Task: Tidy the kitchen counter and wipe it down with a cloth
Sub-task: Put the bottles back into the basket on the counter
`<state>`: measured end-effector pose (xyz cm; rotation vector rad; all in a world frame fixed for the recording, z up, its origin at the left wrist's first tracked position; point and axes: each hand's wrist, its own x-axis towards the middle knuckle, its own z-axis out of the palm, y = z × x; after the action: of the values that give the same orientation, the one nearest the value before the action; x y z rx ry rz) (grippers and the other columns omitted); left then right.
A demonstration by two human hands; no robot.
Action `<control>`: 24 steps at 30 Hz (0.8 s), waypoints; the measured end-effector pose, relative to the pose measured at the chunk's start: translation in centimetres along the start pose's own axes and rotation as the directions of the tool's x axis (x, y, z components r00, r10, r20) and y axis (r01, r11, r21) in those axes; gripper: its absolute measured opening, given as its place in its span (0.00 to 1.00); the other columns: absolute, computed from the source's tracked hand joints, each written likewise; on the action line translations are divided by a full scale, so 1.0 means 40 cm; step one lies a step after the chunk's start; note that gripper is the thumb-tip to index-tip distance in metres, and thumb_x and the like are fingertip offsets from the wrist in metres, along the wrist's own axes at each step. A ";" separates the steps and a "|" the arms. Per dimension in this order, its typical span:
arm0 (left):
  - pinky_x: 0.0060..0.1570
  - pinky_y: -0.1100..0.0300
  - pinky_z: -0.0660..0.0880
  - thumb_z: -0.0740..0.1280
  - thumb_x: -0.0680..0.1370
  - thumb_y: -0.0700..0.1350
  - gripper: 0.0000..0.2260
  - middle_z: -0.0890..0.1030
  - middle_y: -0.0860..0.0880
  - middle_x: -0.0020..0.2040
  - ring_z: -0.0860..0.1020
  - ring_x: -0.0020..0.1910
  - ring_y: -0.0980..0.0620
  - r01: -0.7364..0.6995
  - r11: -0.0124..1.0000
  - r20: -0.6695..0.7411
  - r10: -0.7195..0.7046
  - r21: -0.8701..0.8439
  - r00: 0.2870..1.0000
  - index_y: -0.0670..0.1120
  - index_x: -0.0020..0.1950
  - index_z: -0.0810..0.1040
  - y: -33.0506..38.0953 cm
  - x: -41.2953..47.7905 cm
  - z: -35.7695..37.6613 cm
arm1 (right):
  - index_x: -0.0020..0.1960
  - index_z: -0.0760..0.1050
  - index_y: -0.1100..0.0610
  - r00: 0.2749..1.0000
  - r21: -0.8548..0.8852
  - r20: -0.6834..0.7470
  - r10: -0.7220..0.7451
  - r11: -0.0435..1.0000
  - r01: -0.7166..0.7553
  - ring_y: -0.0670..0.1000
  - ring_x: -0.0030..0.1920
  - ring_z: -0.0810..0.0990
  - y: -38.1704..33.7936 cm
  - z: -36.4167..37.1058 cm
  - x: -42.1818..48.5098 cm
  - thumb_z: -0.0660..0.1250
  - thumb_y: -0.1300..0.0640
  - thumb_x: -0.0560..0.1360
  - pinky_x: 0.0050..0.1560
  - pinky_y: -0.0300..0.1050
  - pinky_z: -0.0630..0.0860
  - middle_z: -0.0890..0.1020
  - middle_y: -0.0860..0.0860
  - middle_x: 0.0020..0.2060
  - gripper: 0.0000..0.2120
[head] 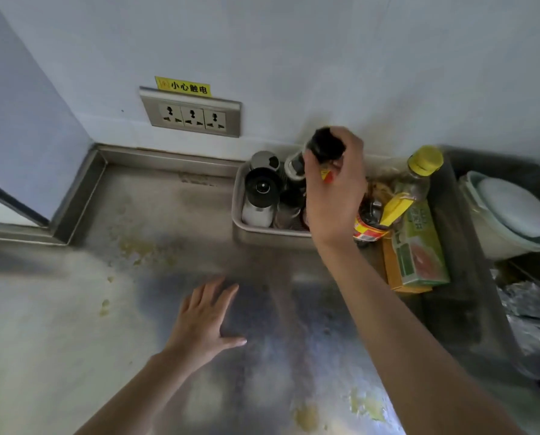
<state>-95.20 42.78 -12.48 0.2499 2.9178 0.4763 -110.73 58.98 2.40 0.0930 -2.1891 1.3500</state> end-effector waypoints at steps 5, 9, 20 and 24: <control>0.53 0.46 0.74 0.58 0.65 0.68 0.34 0.72 0.43 0.62 0.71 0.59 0.42 0.080 0.997 -0.122 -0.082 -0.022 0.989 0.49 0.65 0.68 -0.033 0.034 -0.017 | 0.59 0.71 0.62 0.992 -0.068 0.123 -0.038 0.997 0.046 0.52 0.53 0.75 0.031 0.075 0.064 0.67 0.64 0.73 0.52 0.32 0.70 0.77 0.54 0.52 0.15; 0.57 0.44 0.70 0.56 0.65 0.69 0.37 0.71 0.41 0.66 0.71 0.63 0.38 0.157 0.987 -0.079 -0.160 -0.040 0.984 0.46 0.66 0.71 -0.090 0.071 -0.042 | 0.60 0.72 0.62 0.987 -0.154 0.118 -0.110 0.980 0.128 0.48 0.56 0.71 0.065 0.116 0.080 0.67 0.63 0.74 0.54 0.21 0.61 0.76 0.58 0.55 0.15; 0.58 0.73 0.63 0.68 0.71 0.58 0.25 0.71 0.52 0.61 0.70 0.59 0.57 -0.175 0.868 -0.404 -0.032 -0.464 0.914 0.47 0.64 0.73 0.012 0.334 -0.359 | 0.58 0.74 0.59 0.836 -0.376 0.522 -0.167 0.835 0.401 0.58 0.53 0.76 0.070 0.069 0.194 0.69 0.60 0.71 0.55 0.48 0.69 0.78 0.57 0.53 0.16; 0.70 0.50 0.57 0.61 0.67 0.71 0.38 0.59 0.54 0.75 0.58 0.72 0.53 -0.119 0.950 -0.135 0.082 -0.290 0.987 0.54 0.72 0.63 0.063 0.419 -0.379 | 0.66 0.67 0.56 0.738 -0.367 0.673 -0.046 0.846 0.387 0.55 0.59 0.73 0.078 0.050 0.237 0.68 0.61 0.71 0.58 0.44 0.68 0.73 0.57 0.60 0.24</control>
<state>-114.12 43.81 0.07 0.3377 2.9040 0.9695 -120.60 60.97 3.89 0.7076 -2.9083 0.6199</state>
